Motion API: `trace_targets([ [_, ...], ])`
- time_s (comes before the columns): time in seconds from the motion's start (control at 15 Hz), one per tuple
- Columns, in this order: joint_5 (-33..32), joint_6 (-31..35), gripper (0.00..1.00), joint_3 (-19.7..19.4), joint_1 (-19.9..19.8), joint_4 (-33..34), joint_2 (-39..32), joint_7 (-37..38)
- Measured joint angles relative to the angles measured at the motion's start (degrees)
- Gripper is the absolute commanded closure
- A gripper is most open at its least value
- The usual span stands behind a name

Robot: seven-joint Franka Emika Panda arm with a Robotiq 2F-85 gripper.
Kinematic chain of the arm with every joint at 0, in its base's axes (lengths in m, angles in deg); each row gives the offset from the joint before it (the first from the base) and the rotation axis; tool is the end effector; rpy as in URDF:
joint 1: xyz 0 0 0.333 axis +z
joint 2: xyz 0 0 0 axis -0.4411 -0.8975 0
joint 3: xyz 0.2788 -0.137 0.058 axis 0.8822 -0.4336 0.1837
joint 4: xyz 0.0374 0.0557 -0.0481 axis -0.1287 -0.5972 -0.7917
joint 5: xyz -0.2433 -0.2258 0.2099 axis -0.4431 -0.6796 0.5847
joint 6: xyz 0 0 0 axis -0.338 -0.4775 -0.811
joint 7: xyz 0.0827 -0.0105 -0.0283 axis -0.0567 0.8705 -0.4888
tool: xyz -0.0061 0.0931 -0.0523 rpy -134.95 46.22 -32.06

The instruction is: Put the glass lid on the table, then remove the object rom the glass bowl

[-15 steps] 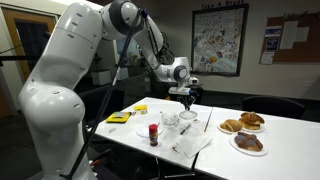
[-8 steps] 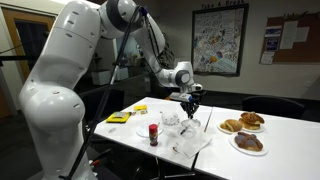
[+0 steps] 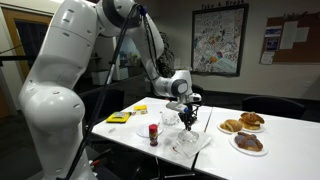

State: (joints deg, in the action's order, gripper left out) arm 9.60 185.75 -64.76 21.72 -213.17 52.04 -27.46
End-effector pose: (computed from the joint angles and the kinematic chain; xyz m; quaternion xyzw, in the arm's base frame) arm 0.5501 -0.1520 0.1815 0.9865 -0.1489 0.0246 0.0632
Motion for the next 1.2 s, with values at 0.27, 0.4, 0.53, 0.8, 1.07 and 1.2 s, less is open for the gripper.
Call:
trace_targets([
  [0.27,-0.28,3.36,0.59,-1.51,-0.25,-3.33,-0.06,-0.92],
  [0.4,-0.28,3.90,0.52,-1.95,-0.82,-3.94,-0.02,-2.04],
  [0.53,-0.28,3.97,0.38,-1.96,-1.68,-3.99,0.31,-4.15],
  [0.8,-0.31,3.66,0.10,0.59,-1.40,-3.40,5.01,-7.13],
  [1.07,0.49,-1.31,0.00,5.86,-0.23,-0.28,12.42,-8.62],
  [1.2,2.72,-4.77,0.00,8.42,0.37,1.75,13.94,-9.56],
])
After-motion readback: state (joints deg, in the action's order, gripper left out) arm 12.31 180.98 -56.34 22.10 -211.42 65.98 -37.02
